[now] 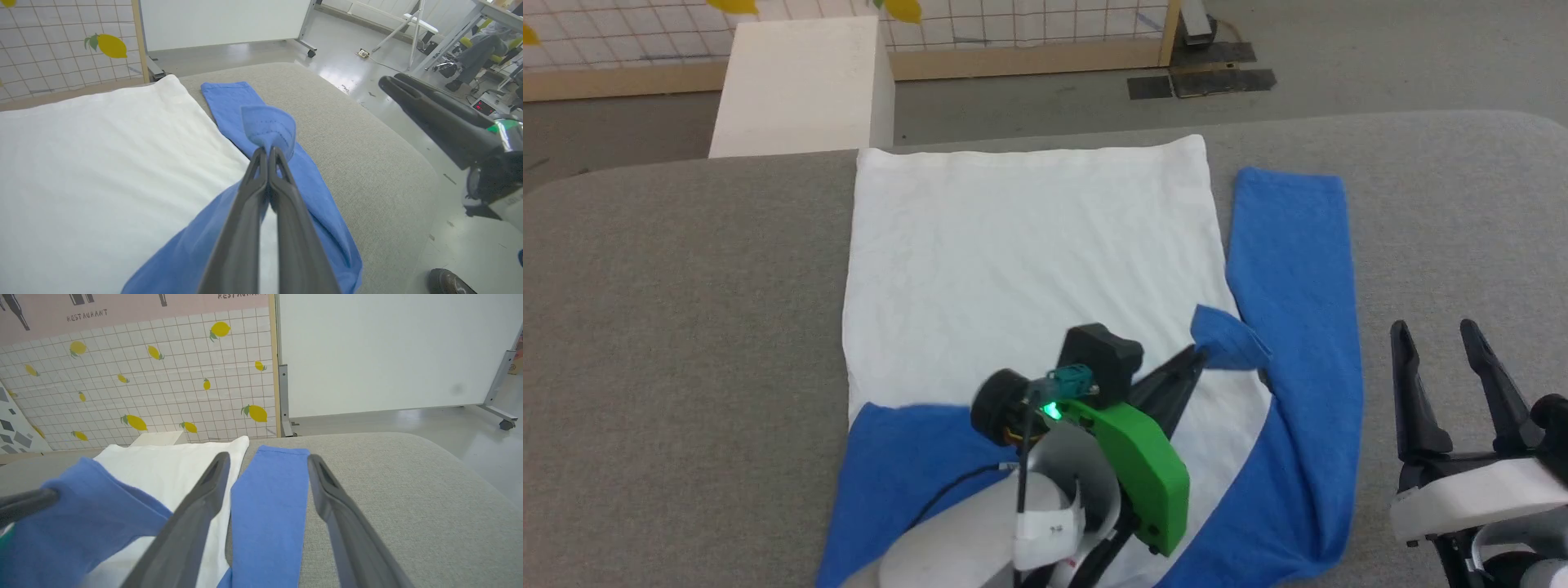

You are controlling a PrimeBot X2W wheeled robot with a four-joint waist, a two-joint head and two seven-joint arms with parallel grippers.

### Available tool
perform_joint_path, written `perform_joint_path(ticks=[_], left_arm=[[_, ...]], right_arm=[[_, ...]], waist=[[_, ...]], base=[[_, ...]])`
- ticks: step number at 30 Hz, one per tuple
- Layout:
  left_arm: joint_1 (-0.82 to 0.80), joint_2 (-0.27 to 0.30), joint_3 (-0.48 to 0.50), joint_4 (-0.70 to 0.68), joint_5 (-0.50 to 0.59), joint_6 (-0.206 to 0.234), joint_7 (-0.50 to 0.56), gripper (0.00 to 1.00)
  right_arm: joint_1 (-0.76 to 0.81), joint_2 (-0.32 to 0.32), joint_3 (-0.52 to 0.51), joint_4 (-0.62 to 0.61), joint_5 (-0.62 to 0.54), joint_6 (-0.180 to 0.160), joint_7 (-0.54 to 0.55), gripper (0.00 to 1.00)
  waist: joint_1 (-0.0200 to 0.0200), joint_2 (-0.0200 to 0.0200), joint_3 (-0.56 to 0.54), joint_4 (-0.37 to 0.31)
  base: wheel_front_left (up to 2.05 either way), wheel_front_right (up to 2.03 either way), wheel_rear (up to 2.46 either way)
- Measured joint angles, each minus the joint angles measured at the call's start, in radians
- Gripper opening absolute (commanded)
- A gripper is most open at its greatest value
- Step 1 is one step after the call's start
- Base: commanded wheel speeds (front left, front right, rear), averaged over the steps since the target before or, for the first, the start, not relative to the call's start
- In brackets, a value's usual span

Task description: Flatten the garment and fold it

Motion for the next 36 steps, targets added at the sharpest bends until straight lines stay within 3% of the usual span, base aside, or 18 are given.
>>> perform_joint_path(ticks=[5,11,12,14,15,20,23,31,36], left_arm=[[-0.029,-0.084,-0.09,0.211,0.014,-0.084,0.025,0.0],[-0.034,-0.12,-0.172,0.354,0.016,-0.168,0.084,0.0],[-0.034,-0.122,-0.18,0.37,0.016,-0.179,0.099,0.14],[-0.033,-0.124,-0.197,0.403,0.005,-0.21,0.15,0.87],[-0.033,-0.124,-0.202,0.41,-0.001,-0.225,0.166,1.0],[-0.034,-0.118,-0.157,0.385,-0.039,-0.249,0.143,1.0],[-0.034,-0.082,-0.081,0.338,-0.064,-0.233,0.083,1.0],[0.012,0.128,0.2,0.222,-0.068,-0.084,-0.256,1.0],[0.114,0.241,0.376,0.16,0.024,-0.015,-0.309,1.0]], right_arm=[[0.0,0.0,0.01,0.015,0.013,0.0,-0.006,1.0],[0.0,0.0,0.015,0.031,0.019,0.0,-0.019,1.0],[0.0,0.0,0.015,0.033,0.019,0.0,-0.019,1.0],[0.0,0.0,0.015,0.036,0.019,0.0,-0.02,1.0],[0.0,0.0,0.015,0.037,0.019,0.0,-0.02,1.0],[0.0,0.0,0.014,0.038,0.019,0.0,-0.02,1.0],[0.0,0.0,0.011,0.036,0.018,0.0,-0.018,1.0],[-0.01,0.001,-0.011,0.027,0.009,0.0,0.006,1.0],[-0.11,-0.003,-0.051,0.054,-0.01,0.0,0.049,1.0]], waist=[[0.0,0.0,0.009,-0.046],[0.0,0.0,0.022,-0.09],[0.0,0.0,0.025,-0.093],[0.0,0.0,0.03,-0.098],[0.0,0.0,0.032,-0.098],[0.0,0.0,0.031,-0.08],[0.0,-0.0001,0.028,-0.062],[0.0,0.0,0.028,-0.017],[0.0001,-0.0001,0.06,-0.004]], base=[[0.0,0.0,0.0],[0.0,0.0,0.0],[0.0,0.0,0.0],[0.0,0.0,0.0],[0.0,0.0,0.0],[0.0,0.0,0.0],[0.0,0.0,0.0],[0.0,0.0,0.0],[0.0,0.0,0.0]])
